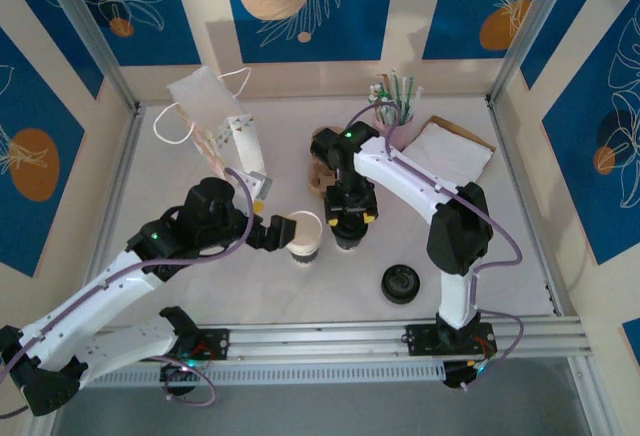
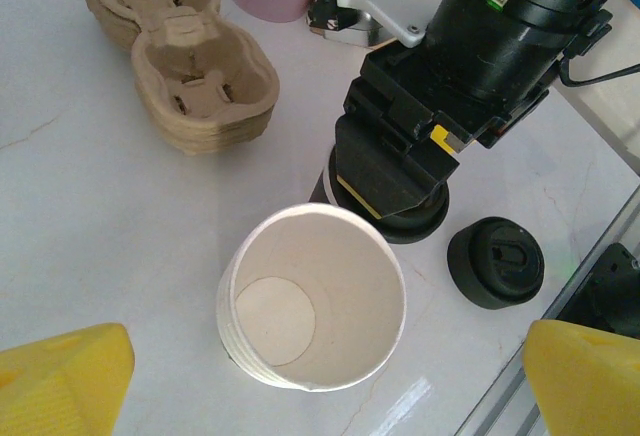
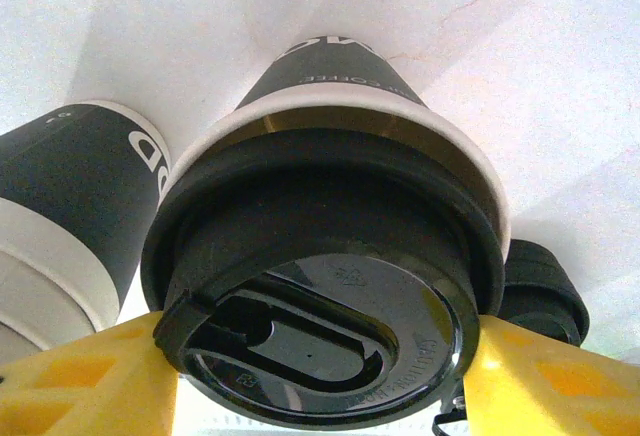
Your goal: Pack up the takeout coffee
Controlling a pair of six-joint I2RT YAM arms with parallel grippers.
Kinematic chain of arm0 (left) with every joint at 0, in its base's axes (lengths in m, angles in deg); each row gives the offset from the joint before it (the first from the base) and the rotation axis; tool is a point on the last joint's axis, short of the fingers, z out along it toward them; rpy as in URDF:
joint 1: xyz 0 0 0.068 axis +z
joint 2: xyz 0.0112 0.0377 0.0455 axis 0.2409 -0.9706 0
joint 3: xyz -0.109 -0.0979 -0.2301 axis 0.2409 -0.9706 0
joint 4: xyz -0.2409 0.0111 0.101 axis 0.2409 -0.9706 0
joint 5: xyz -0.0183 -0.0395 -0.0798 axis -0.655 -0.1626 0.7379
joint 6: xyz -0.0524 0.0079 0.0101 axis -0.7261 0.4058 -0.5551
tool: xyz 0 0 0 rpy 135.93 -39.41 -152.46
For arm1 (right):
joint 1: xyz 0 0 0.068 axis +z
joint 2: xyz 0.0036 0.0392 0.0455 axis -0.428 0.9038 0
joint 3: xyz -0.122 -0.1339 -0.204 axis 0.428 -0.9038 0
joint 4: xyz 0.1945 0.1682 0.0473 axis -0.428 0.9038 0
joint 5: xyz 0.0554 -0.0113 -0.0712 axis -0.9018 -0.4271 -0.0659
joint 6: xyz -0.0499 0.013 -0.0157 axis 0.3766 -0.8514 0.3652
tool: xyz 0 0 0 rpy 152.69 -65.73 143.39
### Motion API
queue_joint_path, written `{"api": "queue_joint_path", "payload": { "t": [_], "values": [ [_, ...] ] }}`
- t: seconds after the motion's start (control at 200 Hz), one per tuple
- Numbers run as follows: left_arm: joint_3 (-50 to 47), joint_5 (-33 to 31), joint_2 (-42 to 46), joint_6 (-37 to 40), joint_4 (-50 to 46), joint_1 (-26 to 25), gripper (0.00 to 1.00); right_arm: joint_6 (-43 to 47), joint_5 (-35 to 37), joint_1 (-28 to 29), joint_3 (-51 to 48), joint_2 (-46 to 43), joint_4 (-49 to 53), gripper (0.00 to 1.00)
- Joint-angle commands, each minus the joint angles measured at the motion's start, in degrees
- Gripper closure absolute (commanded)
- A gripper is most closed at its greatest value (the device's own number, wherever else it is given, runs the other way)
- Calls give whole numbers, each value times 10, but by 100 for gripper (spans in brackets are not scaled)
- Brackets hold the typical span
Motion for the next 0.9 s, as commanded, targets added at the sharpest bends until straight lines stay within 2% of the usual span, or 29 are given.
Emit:
{"api": "queue_joint_path", "payload": {
  "t": [0.0,0.895],
  "values": [
    [-3,8,5,5,13,5,0,-8,3,3,-9,-3,8,34],
    [-1,6,1,4,11,5,0,-9,22,-11,-3,-20,-13,34]
  ]
}}
